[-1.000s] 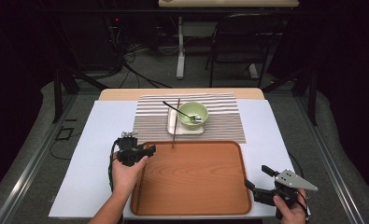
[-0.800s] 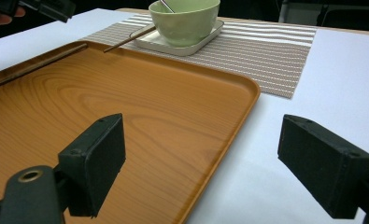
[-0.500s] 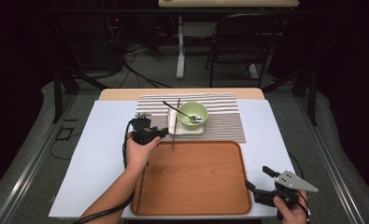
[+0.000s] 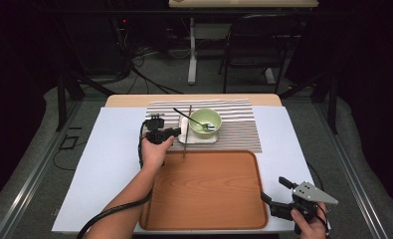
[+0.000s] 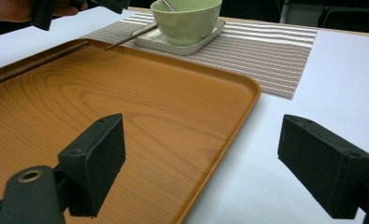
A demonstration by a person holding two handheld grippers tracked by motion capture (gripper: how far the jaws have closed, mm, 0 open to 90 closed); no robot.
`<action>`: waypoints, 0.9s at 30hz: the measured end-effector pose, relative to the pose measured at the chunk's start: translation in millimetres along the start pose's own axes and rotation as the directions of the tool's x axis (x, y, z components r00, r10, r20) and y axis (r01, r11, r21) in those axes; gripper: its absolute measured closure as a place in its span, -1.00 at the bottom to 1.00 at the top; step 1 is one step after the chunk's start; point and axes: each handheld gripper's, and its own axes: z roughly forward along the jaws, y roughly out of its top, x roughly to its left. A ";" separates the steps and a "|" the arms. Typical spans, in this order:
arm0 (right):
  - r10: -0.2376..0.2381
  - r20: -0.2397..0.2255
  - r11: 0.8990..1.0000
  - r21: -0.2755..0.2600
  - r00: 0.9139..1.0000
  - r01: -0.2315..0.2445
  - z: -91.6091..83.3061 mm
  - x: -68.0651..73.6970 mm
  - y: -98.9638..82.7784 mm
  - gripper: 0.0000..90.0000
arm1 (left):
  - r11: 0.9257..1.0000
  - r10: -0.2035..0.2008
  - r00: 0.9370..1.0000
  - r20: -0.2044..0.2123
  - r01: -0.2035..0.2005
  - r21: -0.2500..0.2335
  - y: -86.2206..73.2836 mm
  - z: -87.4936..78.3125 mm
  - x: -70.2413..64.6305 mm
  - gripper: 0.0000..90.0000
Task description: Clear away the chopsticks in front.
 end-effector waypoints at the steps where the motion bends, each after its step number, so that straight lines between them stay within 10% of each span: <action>1: 0.000 0.000 1.000 0.000 1.000 0.000 0.0 0.0 0.0 -0.67 | 1.000 0.003 1.000 0.000 -0.003 0.003 0.7 1.9 0.4 0.33; 27: -0.001 -0.007 1.000 -0.004 1.000 0.001 -0.6 -0.2 0.6 -0.67 | 0.997 0.038 0.999 -0.013 -0.037 0.071 2.9 39.5 -4.8 0.67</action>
